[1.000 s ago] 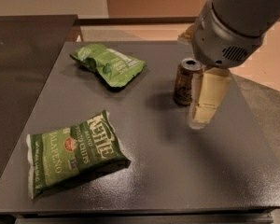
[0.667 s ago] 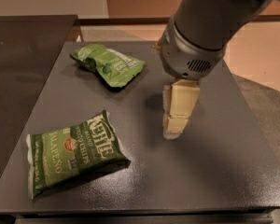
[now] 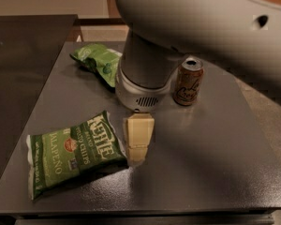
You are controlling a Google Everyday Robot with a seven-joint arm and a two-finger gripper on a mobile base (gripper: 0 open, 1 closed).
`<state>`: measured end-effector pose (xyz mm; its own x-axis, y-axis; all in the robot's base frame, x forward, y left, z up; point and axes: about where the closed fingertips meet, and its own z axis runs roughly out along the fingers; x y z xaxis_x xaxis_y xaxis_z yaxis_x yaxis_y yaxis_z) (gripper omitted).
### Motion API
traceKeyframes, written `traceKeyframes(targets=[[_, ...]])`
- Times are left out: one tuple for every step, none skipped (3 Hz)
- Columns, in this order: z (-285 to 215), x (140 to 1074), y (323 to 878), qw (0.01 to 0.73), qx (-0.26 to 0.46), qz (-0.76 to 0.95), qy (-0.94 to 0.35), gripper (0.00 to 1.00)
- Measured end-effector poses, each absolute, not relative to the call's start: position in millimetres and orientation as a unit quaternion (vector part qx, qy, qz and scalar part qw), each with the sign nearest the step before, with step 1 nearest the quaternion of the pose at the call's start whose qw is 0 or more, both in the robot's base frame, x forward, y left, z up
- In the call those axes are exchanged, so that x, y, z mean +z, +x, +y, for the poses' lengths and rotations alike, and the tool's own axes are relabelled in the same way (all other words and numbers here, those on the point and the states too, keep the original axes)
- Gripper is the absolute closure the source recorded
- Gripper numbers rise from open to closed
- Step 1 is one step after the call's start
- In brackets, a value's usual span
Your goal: Pick green jalapeno chip bag
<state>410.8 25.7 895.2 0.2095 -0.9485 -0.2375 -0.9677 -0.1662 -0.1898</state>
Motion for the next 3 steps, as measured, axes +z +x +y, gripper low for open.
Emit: traceKeyframes(targets=[[47.3,868.6,403.7,0.139,0.036,0.621,-0.771,0.00],[62.2,850.8,401.5,0.128,0.046,0.615,-0.777,0.00],[71.0,840.2,401.6,0.126,0.062,0.614,-0.776,0.00]])
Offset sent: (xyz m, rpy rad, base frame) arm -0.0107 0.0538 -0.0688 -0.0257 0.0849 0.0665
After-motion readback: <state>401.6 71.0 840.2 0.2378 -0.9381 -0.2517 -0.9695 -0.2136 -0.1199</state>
